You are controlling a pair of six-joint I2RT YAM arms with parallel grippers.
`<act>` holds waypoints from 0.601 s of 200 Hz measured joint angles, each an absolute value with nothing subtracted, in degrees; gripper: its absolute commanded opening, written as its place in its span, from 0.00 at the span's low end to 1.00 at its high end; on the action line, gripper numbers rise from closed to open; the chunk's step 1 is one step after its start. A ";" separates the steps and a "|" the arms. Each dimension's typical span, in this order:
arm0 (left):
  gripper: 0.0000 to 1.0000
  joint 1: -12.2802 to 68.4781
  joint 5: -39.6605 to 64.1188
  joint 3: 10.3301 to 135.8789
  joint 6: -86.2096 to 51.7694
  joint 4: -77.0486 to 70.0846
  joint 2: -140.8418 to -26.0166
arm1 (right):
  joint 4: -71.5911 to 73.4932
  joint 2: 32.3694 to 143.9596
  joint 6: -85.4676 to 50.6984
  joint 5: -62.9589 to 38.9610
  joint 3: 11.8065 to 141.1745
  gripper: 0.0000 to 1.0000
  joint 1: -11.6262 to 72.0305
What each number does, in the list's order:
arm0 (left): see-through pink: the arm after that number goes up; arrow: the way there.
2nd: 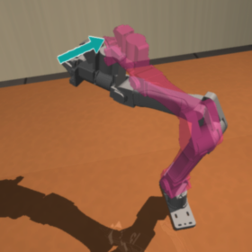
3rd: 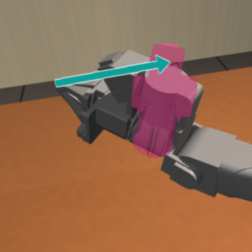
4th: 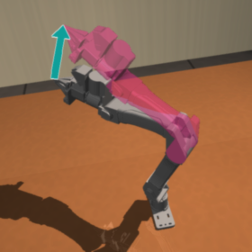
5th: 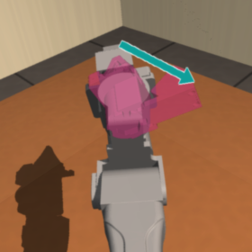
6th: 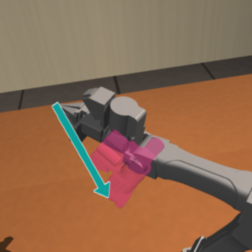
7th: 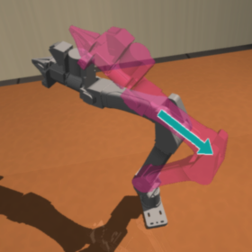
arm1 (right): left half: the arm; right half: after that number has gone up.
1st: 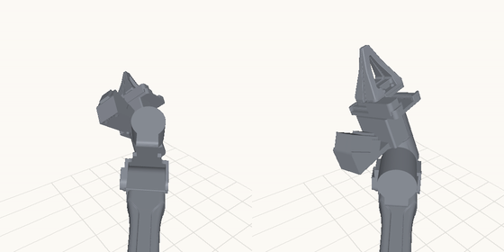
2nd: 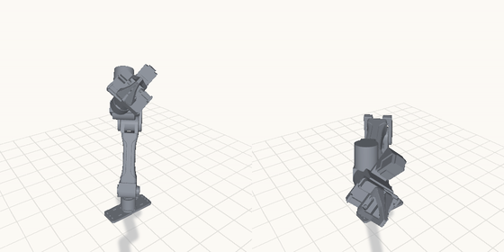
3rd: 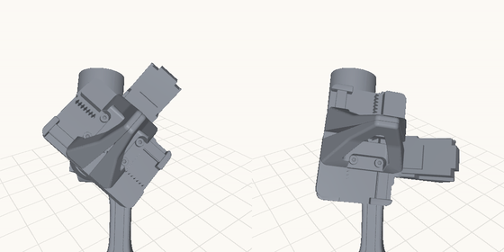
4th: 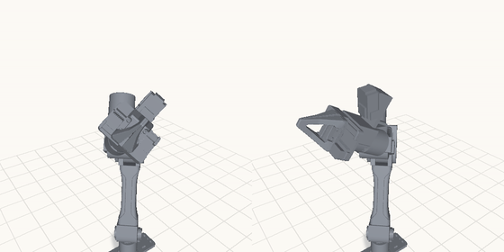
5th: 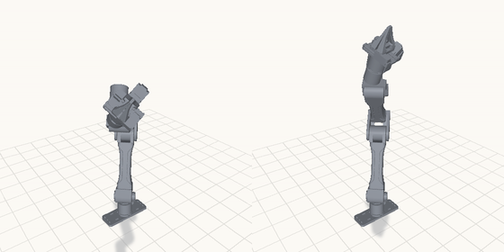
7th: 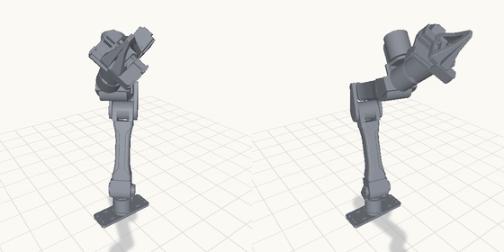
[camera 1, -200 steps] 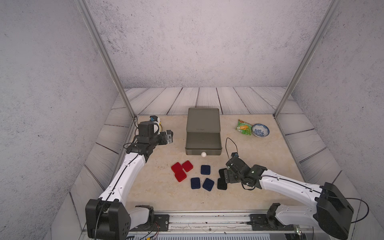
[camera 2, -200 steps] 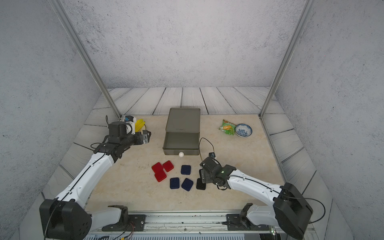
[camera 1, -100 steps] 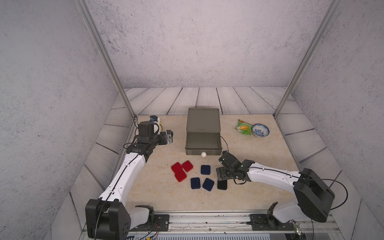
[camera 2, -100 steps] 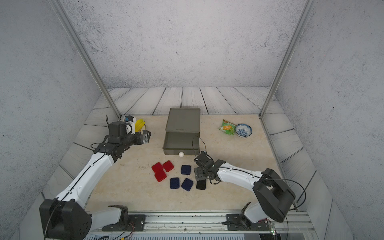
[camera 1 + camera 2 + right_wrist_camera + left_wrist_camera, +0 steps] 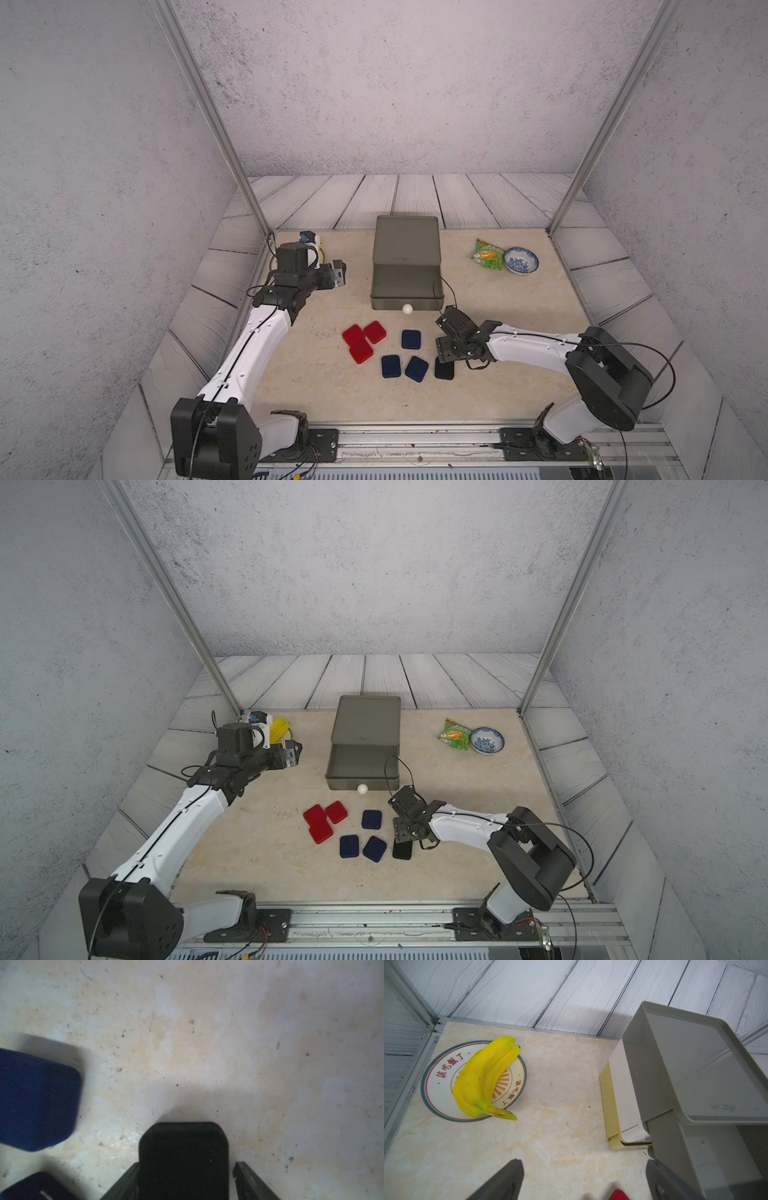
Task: Place the brooch boxes into the drawer by color
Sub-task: Pick up the brooch box from the center of the board.
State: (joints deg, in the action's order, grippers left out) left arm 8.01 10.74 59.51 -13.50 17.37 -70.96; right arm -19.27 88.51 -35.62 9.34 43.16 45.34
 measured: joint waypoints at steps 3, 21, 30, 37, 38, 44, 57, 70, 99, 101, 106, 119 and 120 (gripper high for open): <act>0.99 8.01 10.74 59.51 -13.50 17.37 -70.98 | -19.20 88.51 -35.79 9.41 43.03 0.54 45.32; 0.99 8.01 10.74 59.51 -13.50 17.39 -70.98 | -18.79 88.38 -35.97 9.72 42.87 0.43 45.30; 0.99 8.01 10.74 59.51 -13.47 17.41 -70.98 | -18.81 88.25 -35.79 9.76 42.81 0.41 45.30; 0.99 8.01 10.76 59.53 -13.47 17.43 -70.96 | -19.05 87.96 -35.79 9.80 42.68 0.40 45.30; 0.98 8.01 10.76 59.53 -13.47 17.43 -70.96 | -19.07 87.88 -35.77 9.82 42.65 0.40 45.30; 0.99 8.01 10.76 59.53 -13.47 17.47 -70.96 | -19.46 87.42 -35.73 9.93 42.48 0.40 45.30; 0.99 8.01 10.81 59.55 -13.47 17.58 -70.98 | -20.58 84.86 -35.31 10.33 41.80 0.40 45.30; 0.98 8.01 11.09 59.90 -13.52 18.06 -70.96 | -22.37 80.34 -34.74 11.20 41.36 0.39 45.30; 0.99 8.01 13.26 62.89 -13.56 20.16 -70.98 | -25.45 67.22 -31.90 14.46 41.52 0.39 45.30; 0.99 8.01 13.45 63.20 -13.56 20.29 -70.96 | -25.63 66.35 -31.55 14.81 41.52 0.39 45.30; 0.99 8.01 14.09 64.05 -13.56 20.78 -70.98 | -26.20 64.18 -30.96 15.44 41.58 0.39 45.30; 0.99 8.01 15.97 66.15 -13.54 21.85 -70.98 | -27.33 58.70 -28.86 16.97 41.71 0.38 45.30; 0.99 8.01 16.23 66.39 -13.54 22.02 -70.98 | -27.35 58.43 -28.73 17.06 41.71 0.38 45.30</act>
State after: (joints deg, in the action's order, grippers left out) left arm 8.01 16.23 66.39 -13.54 22.02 -70.98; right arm -27.35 58.43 -28.73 17.06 41.71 45.30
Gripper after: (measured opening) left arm 0.986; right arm 0.562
